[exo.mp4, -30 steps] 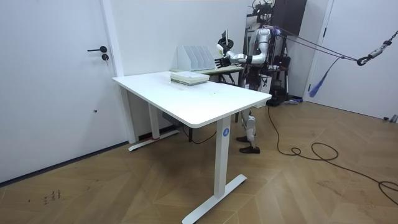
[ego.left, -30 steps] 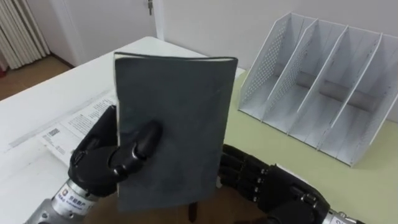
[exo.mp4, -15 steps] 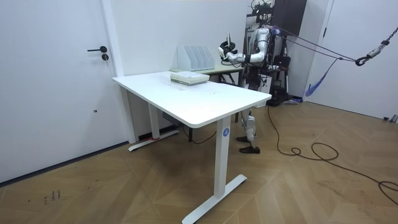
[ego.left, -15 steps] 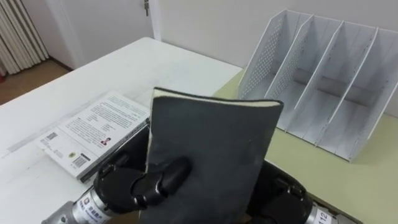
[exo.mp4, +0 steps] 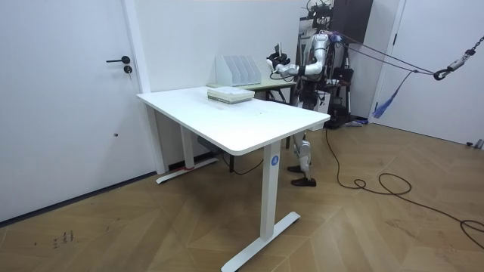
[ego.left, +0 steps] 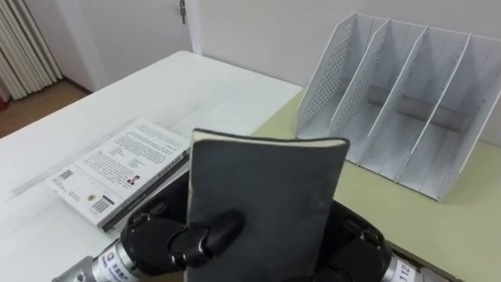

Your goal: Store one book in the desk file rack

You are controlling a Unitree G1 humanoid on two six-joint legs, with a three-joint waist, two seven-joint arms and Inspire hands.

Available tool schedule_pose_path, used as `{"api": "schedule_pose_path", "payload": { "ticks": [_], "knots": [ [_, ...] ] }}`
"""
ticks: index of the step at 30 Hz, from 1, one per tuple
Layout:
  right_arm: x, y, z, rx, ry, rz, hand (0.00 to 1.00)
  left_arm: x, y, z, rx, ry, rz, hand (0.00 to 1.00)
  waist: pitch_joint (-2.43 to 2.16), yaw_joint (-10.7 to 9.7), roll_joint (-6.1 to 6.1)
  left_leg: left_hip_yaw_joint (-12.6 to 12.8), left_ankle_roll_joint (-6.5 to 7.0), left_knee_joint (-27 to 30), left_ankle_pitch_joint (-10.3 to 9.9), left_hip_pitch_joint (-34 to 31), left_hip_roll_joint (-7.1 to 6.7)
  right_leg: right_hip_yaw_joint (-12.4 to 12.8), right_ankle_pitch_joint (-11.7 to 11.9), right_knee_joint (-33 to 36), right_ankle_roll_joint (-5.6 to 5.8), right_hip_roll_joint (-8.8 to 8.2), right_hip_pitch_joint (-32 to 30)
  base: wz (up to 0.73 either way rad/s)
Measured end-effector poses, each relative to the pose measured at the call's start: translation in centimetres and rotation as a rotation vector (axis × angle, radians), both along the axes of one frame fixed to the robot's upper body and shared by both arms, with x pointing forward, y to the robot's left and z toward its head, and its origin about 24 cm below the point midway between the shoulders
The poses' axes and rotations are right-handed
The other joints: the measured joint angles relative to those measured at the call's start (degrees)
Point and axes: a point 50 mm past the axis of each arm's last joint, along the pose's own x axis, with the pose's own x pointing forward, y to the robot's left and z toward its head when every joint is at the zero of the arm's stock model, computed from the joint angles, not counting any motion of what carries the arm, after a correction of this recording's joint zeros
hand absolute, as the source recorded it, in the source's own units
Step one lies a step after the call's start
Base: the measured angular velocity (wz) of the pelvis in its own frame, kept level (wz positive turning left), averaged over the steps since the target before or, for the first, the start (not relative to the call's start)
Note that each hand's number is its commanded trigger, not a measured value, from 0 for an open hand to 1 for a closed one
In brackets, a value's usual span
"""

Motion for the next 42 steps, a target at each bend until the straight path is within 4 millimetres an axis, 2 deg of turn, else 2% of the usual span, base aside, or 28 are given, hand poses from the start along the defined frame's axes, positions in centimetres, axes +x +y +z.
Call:
{"api": "schedule_pose_path", "payload": {
  "ticks": [1,2,10,27,28,30,31,37,42],
  "knots": [
    [0.0,0.0,-0.1,-0.006,0.013,-0.001,0.94,0.0,0.0,-0.3,0.002,0.015,-0.001,1.00,-0.07,-0.10,0.14,0.08,0.00,0.08,0.00,-0.38,0.00,-0.01,0.00,0.02,0.00,-0.01,-0.20,0.00],
    [0.0,0.0,-0.1,-0.011,0.018,-0.008,1.00,0.0,-0.1,-0.6,0.004,0.027,-0.006,1.00,-0.09,-0.12,0.23,0.11,0.00,0.31,0.00,-0.50,0.01,-0.02,0.00,0.01,0.00,-0.01,-0.26,0.00],
    [0.7,-0.8,-0.1,-0.088,0.046,-0.092,1.00,-0.5,-1.1,-1.2,-0.044,0.072,-0.068,1.00,-0.12,0.07,0.30,0.37,0.00,0.97,0.00,-1.59,0.01,0.30,0.02,1.16,-0.04,-0.07,-1.82,-0.02],
    [0.9,-0.9,-0.2,-0.138,0.046,-0.112,1.00,-0.5,-0.8,-1.6,-0.029,0.109,-0.068,1.00,-0.07,0.13,0.14,1.09,-0.03,1.85,-0.02,-2.49,0.11,0.83,-0.38,3.13,-0.43,-0.06,-3.32,-0.01],
    [0.9,-0.8,-0.2,-0.139,0.046,-0.111,1.00,-0.5,-0.7,-1.6,-0.025,0.110,-0.069,0.95,-0.06,0.12,0.10,1.09,-0.04,1.86,-0.03,-2.53,0.12,0.83,-0.40,3.16,-0.45,-0.05,-3.38,0.00],
    [0.9,-0.9,-0.2,-0.141,0.046,-0.111,1.00,-0.5,-0.7,-1.7,-0.024,0.112,-0.070,0.20,-0.07,0.13,0.08,1.06,-0.04,1.89,-0.03,-2.60,0.12,0.83,-0.40,3.18,-0.45,-0.06,-3.46,0.00],
    [0.9,-0.9,-0.2,-0.141,0.046,-0.110,1.00,-0.5,-0.7,-1.7,-0.023,0.112,-0.070,0.00,-0.09,0.13,0.02,1.04,-0.04,1.89,-0.03,-2.64,0.11,0.82,-0.40,3.18,-0.45,-0.07,-3.53,0.00],
    [0.9,-1.2,-0.1,-0.153,0.036,-0.120,1.00,-0.6,-0.5,-1.6,-0.019,0.105,-0.088,0.00,-0.10,0.27,-0.21,1.00,-0.04,1.77,-0.02,-2.62,0.11,0.68,-0.41,2.77,-0.44,-0.11,-3.27,0.00],
    [0.9,-1.8,-0.2,-0.168,0.038,-0.124,1.00,-0.5,0.2,-1.4,0.021,0.083,-0.072,0.00,-0.27,0.37,-1.35,1.00,-0.06,1.76,-0.01,-2.34,0.15,0.46,-0.44,2.61,-0.46,-0.11,-3.18,0.00]
  ]
}}
